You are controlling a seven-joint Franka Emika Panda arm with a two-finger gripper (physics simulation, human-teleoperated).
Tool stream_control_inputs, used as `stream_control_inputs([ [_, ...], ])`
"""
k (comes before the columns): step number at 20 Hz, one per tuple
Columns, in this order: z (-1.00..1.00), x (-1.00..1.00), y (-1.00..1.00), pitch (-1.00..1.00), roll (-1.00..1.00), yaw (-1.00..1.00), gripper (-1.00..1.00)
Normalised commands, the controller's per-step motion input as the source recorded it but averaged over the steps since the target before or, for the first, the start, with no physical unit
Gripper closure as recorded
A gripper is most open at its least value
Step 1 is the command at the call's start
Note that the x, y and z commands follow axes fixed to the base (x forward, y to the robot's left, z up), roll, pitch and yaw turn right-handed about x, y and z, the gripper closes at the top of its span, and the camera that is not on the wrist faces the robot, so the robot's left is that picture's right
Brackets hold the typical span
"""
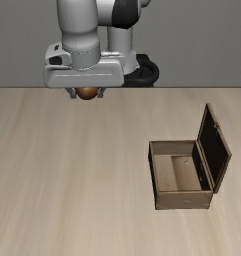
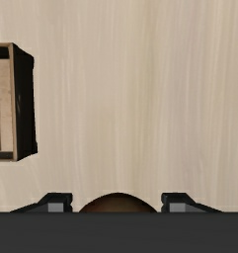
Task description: Pick up the apple and place it in the box
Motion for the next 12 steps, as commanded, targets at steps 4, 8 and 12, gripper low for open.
stream_control_inputs([
  [4,0.0,0.0,1.0,0.0,0.0,0.0,1.0],
  [8,0.0,0.0,1.0,0.0,0.0,0.0,1.0],
  [12,0.0,0.0,1.0,0.0,0.0,0.0,1.0],
])
